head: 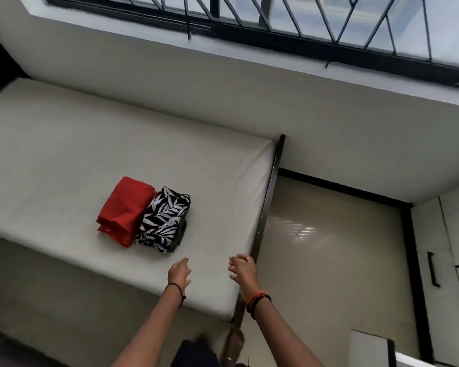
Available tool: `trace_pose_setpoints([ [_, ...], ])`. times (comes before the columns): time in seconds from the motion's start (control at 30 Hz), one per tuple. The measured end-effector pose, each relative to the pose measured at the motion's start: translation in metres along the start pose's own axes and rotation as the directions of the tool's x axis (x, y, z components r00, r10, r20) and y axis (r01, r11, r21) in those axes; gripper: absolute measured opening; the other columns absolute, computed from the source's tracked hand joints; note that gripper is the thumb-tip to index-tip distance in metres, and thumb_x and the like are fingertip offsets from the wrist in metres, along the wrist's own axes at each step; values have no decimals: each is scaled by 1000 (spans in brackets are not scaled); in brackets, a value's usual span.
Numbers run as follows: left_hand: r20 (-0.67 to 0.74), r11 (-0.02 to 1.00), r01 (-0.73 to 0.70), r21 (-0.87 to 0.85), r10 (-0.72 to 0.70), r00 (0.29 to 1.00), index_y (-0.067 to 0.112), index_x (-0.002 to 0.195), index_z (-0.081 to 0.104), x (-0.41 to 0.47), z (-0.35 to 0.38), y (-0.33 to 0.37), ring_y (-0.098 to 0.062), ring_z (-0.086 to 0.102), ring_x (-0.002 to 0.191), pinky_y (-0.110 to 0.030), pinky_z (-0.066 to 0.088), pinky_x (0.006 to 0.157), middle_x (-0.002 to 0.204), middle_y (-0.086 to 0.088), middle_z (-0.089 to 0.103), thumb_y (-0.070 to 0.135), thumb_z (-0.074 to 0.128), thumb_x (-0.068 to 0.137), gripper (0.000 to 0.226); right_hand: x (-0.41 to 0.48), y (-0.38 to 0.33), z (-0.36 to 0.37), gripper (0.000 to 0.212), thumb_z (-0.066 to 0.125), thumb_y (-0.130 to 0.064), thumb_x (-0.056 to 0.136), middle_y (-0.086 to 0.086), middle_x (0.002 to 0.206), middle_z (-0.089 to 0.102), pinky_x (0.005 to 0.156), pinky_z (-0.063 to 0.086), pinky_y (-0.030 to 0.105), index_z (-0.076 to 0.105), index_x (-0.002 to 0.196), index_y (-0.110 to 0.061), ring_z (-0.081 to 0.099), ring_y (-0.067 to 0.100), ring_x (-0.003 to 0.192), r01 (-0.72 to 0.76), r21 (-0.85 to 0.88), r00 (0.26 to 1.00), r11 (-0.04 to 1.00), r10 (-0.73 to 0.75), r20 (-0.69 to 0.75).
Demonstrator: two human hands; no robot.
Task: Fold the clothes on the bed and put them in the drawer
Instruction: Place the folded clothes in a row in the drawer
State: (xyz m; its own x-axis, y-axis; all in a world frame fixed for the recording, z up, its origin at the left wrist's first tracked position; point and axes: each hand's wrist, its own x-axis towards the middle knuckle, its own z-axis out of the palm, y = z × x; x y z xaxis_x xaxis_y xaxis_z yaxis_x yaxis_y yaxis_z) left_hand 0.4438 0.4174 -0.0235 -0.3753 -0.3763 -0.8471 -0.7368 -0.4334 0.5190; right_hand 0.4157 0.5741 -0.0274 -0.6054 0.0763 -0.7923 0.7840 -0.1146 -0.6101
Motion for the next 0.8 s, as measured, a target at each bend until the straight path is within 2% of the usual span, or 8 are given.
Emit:
trace_pose_setpoints([
  [0.2, -60, 991, 78, -107, -85, 995, 9, 96, 49, 58, -16, 22, -19, 50, 81, -38, 37, 94, 102, -9, 46, 22, 46, 97, 13, 31, -6, 37, 31, 61, -21, 89, 6, 92, 60, 65, 47, 31, 44, 115, -15, 60, 19, 80, -95, -40, 992, 995, 98, 74],
  [0.27, -98, 989, 90, -119, -102, 990, 8, 104, 48, 88, -24, 29, -17, 49, 75, -38, 38, 96, 94, -9, 48, 23, 48, 97, 17, 47, -3, 56, 41, 64, -27, 88, 5, 94, 60, 67, 48, 32, 42, 119, -15, 61, 19, 83, -115, -71, 989, 991, 121, 80],
  [0.33, -137, 985, 105, -135, -123, 983, 4, 122, 47, 115, -33, 36, -23, 49, 87, -42, 38, 99, 85, -9, 49, 25, 49, 96, 33, 61, 0, 75, 47, 66, -32, 86, 4, 98, 59, 70, 47, 33, 40, 122, -15, 59, 19, 88, -132, -84, 987, 988, 139, 81],
  [0.37, -138, 982, 119, -150, -140, 980, 2, 131, 43, 132, -38, 40, -25, 49, 98, -43, 36, 102, 87, -9, 51, 27, 49, 97, 43, 73, 1, 88, 50, 67, -34, 86, 6, 105, 59, 74, 46, 34, 40, 124, -16, 58, 20, 95, -140, -84, 986, 987, 147, 78],
  [0.47, -123, 946, 239, -219, -270, 955, 5, 141, 33, 172, -49, 47, -28, 42, 129, -45, 31, 108, 132, -16, 47, 33, 48, 96, 55, 101, 6, 121, 57, 70, -37, 83, 9, 127, 50, 86, 43, 35, 38, 125, -16, 49, 24, 115, -155, -91, 985, 984, 161, 60],
  [0.53, -224, 948, 256, -191, -296, 929, 1, 136, 38, 196, -53, 46, -34, 44, 127, -45, 36, 103, 137, -17, 45, 35, 57, 92, 59, 117, 8, 143, 67, 71, -40, 82, 9, 132, 46, 94, 40, 35, 36, 132, -14, 46, 22, 118, -162, -107, 984, 981, 168, 51],
  [0.63, -406, 988, 150, -45, -155, 901, -5, 135, 37, 224, -57, 49, -41, 44, 124, -45, 39, 102, 140, -27, 38, 29, 66, 86, 66, 140, 9, 171, 85, 75, -43, 77, 9, 144, 38, 100, 34, 37, 27, 141, -16, 40, 22, 127, -171, -158, 980, 972, 184, 71],
  [0.8, -328, 927, 282, -245, -354, 876, 9, 144, 16, 272, -66, 57, -37, 36, 132, -60, 36, 99, 149, -18, 28, 55, 69, 74, 99, 185, 14, 210, 109, 82, -34, 71, 13, 154, 23, 108, 26, 47, 9, 150, -17, 29, 28, 138, -199, -195, 961, 960, 231, 155],
])
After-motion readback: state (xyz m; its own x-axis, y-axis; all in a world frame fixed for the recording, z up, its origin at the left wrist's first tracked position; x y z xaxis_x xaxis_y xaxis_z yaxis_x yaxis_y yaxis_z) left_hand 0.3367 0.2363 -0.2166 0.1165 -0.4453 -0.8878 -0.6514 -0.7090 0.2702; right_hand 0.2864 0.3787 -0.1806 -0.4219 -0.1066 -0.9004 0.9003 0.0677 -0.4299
